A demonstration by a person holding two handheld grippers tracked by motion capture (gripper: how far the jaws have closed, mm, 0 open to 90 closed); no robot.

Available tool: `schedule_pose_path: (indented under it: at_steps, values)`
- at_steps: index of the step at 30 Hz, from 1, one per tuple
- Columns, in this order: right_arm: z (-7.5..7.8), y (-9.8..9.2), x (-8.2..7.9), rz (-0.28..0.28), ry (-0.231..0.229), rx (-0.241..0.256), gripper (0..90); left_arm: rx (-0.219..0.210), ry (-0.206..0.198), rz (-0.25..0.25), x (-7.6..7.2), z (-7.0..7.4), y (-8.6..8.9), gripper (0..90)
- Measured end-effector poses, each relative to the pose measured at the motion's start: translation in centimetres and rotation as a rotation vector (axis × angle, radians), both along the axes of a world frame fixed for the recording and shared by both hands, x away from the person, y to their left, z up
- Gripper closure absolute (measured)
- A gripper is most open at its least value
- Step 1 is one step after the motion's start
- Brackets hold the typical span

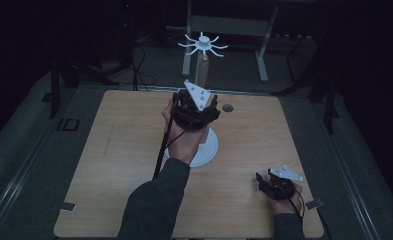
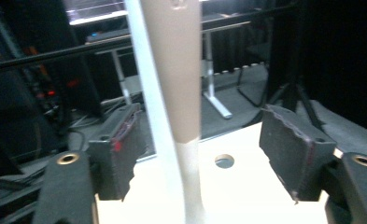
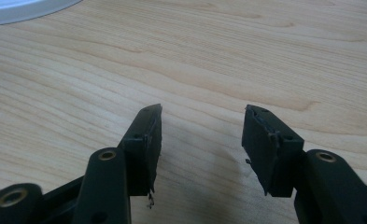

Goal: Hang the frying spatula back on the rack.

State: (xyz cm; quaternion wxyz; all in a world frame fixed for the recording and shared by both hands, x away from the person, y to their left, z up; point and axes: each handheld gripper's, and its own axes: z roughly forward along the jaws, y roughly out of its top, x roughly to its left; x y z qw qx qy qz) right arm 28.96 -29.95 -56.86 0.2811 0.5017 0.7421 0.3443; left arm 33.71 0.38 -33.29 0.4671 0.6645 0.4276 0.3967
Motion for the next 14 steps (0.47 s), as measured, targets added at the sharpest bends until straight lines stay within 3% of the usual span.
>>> schedule_pose_path:
  at_steps: [7,14]
  values:
    - [0.0,0.0,0.0,-0.001,0.001,0.001,46.2,-0.043,0.041,-0.088,-0.2,0.0,0.8,22.4]
    - [0.0,0.0,0.1,-0.007,0.009,0.005,43.3,-0.035,0.094,-0.157,-1.0,-0.9,1.8,21.1]
